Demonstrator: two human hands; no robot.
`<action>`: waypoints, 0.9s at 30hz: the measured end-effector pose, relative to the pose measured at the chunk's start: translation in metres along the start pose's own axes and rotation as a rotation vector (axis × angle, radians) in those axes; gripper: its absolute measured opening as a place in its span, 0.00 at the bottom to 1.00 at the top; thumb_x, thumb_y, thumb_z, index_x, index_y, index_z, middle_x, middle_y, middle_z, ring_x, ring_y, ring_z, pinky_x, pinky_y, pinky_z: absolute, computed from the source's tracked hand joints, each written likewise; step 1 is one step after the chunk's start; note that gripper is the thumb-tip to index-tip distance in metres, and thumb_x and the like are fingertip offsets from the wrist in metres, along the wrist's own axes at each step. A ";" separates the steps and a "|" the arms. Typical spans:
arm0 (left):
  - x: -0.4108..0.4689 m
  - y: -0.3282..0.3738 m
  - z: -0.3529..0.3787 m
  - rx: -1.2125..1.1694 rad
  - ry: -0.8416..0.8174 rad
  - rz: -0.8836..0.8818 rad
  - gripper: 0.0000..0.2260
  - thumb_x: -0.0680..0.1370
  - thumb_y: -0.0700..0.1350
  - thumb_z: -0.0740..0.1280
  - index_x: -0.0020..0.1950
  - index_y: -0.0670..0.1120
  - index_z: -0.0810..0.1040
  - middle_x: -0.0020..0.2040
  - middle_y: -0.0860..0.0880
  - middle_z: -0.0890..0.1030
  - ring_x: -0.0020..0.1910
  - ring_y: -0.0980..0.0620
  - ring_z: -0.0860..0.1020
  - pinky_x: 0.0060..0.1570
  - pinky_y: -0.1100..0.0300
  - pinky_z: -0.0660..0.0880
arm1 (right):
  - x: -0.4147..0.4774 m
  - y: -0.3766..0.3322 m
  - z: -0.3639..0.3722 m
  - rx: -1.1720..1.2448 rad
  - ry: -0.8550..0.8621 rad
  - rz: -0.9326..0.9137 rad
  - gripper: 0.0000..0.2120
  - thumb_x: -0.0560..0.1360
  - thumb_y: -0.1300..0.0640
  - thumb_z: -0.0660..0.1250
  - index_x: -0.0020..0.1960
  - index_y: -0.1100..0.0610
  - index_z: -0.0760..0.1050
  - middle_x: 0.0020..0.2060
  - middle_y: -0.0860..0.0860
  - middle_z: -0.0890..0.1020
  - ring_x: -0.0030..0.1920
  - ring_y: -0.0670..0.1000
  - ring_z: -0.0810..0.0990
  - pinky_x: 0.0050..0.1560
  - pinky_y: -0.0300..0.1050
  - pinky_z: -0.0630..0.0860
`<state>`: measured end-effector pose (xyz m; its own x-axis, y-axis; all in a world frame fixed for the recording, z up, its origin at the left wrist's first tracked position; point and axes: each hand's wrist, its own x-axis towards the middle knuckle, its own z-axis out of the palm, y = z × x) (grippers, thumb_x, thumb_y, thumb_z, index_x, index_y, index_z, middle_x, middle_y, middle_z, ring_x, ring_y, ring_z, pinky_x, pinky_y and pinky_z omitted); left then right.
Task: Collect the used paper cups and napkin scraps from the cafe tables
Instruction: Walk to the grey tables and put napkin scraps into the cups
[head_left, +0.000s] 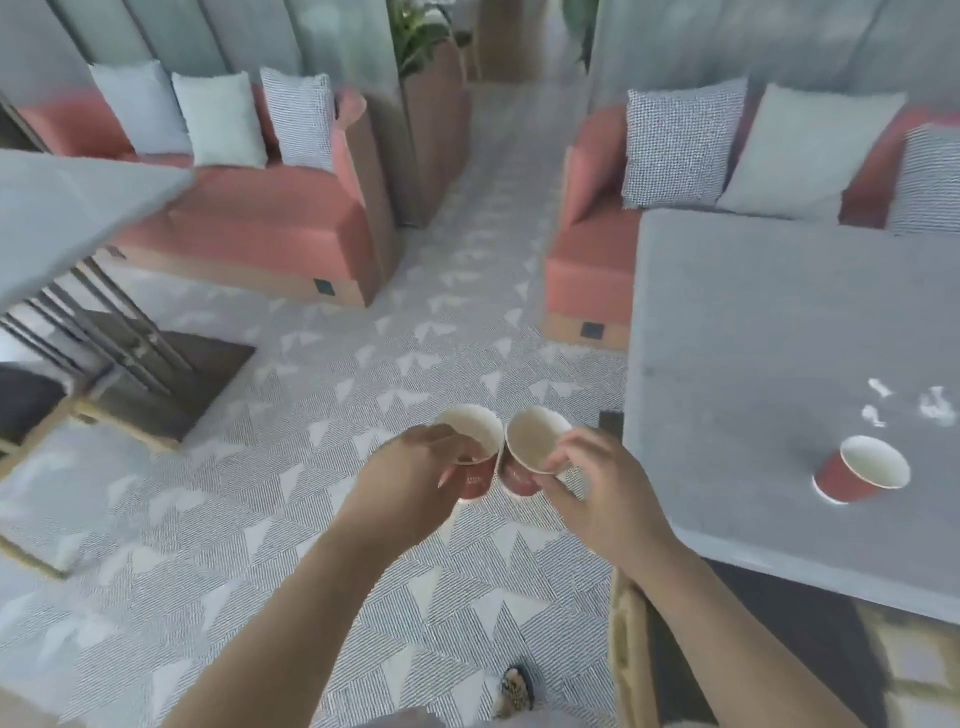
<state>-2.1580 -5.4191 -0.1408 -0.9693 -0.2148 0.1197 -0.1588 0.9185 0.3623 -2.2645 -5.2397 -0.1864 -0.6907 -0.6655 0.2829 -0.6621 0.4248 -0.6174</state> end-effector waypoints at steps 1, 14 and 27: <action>0.015 -0.003 0.003 -0.006 -0.017 0.021 0.08 0.74 0.43 0.67 0.52 0.50 0.81 0.50 0.53 0.82 0.47 0.49 0.79 0.40 0.57 0.76 | 0.007 0.006 -0.001 -0.009 0.018 0.023 0.07 0.68 0.57 0.74 0.39 0.55 0.76 0.39 0.46 0.78 0.43 0.43 0.73 0.43 0.26 0.65; 0.235 -0.004 0.053 -0.099 -0.341 0.491 0.07 0.75 0.49 0.64 0.51 0.51 0.79 0.50 0.54 0.80 0.51 0.50 0.77 0.49 0.52 0.76 | 0.083 0.075 -0.015 -0.191 0.401 0.473 0.08 0.67 0.60 0.74 0.38 0.55 0.74 0.38 0.45 0.79 0.43 0.46 0.76 0.40 0.34 0.71; 0.384 0.042 0.117 -0.089 -0.547 0.929 0.07 0.75 0.48 0.66 0.52 0.56 0.77 0.51 0.57 0.79 0.52 0.54 0.76 0.48 0.57 0.73 | 0.125 0.124 -0.023 -0.267 0.661 0.884 0.06 0.66 0.62 0.72 0.38 0.56 0.76 0.40 0.47 0.79 0.44 0.52 0.77 0.44 0.42 0.73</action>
<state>-2.5593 -5.4240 -0.1879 -0.6593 0.7509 -0.0386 0.6743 0.6132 0.4114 -2.4393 -5.2567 -0.2107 -0.9125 0.3531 0.2064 0.1476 0.7549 -0.6391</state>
